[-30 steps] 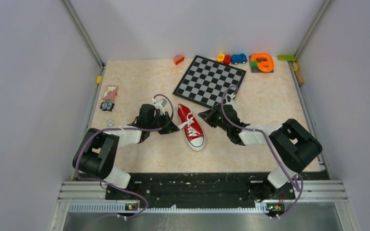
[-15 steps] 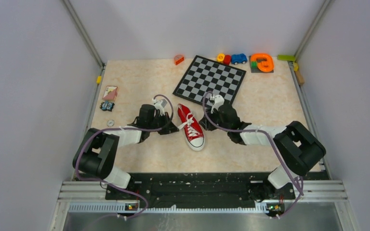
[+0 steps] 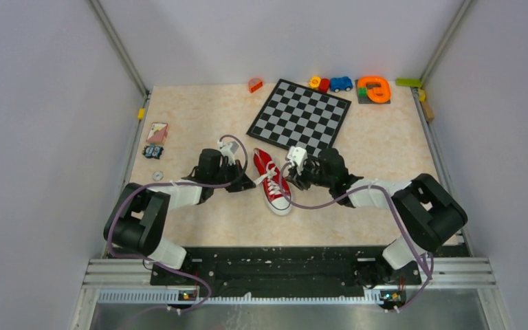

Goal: Tie the shoes
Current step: Tie the shoelace on the shoe.

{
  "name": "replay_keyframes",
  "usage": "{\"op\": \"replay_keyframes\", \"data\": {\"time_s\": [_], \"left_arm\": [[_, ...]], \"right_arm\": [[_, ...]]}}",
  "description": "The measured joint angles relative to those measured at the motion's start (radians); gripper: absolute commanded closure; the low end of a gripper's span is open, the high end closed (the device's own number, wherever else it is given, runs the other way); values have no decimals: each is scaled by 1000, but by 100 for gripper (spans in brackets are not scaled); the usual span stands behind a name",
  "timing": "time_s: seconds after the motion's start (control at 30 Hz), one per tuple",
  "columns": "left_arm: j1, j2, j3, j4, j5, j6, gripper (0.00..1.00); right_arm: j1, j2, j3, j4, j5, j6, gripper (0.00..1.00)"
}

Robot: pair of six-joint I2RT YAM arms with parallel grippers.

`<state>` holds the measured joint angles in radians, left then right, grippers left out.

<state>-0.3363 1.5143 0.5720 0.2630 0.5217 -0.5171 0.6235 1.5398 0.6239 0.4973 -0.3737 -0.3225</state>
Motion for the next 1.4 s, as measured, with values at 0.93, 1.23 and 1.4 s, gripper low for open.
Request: {"op": "replay_keyframes", "data": {"time_s": [0.93, 1.23, 1.4], "left_arm": [[0, 16, 0, 17, 28, -4, 100], [0, 16, 0, 12, 28, -4, 100], [0, 16, 0, 12, 28, -4, 100]], "right_arm": [[31, 222, 99, 134, -144, -384, 64], [35, 243, 108, 130, -151, -390, 64], [36, 275, 128, 127, -153, -392, 65]]}}
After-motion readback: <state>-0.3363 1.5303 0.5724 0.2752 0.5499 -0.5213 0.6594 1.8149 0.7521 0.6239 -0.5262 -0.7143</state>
